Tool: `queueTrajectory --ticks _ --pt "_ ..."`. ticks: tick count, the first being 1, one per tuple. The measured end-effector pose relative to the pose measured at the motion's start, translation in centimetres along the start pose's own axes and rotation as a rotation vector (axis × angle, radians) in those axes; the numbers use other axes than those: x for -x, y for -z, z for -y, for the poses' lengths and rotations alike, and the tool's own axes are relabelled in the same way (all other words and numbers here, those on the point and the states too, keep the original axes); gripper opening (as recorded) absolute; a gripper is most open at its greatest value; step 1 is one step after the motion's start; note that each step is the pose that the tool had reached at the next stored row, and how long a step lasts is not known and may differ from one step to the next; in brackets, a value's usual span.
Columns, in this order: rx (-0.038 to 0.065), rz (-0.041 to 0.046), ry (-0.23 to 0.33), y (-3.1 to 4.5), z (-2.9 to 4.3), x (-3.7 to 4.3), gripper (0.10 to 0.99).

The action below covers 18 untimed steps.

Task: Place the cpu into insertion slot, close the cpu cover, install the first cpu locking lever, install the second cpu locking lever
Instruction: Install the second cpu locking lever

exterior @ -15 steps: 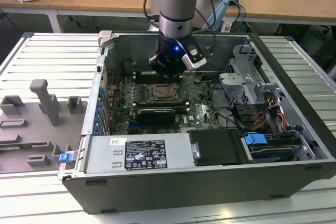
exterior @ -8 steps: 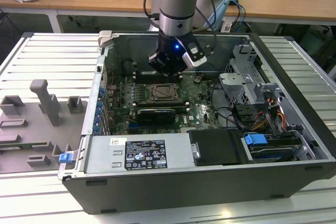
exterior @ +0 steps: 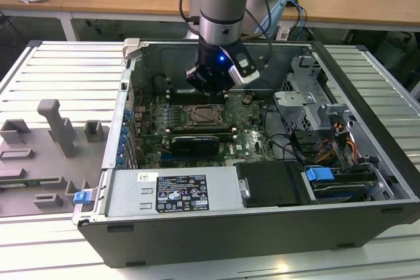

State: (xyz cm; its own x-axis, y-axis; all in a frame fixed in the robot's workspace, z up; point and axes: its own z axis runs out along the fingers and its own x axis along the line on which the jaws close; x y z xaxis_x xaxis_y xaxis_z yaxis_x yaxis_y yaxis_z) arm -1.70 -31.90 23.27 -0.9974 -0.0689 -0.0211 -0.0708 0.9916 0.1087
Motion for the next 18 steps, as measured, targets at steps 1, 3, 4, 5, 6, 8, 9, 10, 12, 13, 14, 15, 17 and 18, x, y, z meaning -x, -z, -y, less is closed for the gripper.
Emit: queueTrajectory --ticks 1,3,4,5,6,8,9,10,12,13,14,15,17,18 --pt "0.000 0.0000 0.000 0.01 0.12 -0.01 0.106" --pt "0.000 0.0001 0.000 0.03 0.26 -0.02 0.106" --pt "0.000 0.0001 0.000 0.03 0.31 -0.02 0.106" --pt "0.000 0.0000 0.000 0.06 0.31 -0.02 0.106" --pt "-0.001 -0.0001 0.000 0.12 0.31 -0.02 0.106" --pt "-0.001 -0.0001 0.000 0.65 0.25 -0.01 0.106" --pt "-0.001 -0.0001 0.000 0.85 0.23 0.00 0.106" --pt "-0.002 -0.0001 0.000 0.98 0.21 0.00 0.106" --pt "-0.002 -0.0001 0.000 1.09 0.25 0.00 0.106" --pt "-0.002 -0.0001 0.000 1.12 0.52 -0.02 0.106" --pt "-0.002 -0.0001 0.000 1.13 0.63 -0.03 0.106" --pt "-0.002 -0.0001 0.000 1.14 0.71 -0.03 0.106" --pt "-0.003 -0.0002 0.000 1.17 1.02 -0.06 0.106" --pt "-0.004 -0.0002 0.000 1.18 1.10 -0.06 0.106"
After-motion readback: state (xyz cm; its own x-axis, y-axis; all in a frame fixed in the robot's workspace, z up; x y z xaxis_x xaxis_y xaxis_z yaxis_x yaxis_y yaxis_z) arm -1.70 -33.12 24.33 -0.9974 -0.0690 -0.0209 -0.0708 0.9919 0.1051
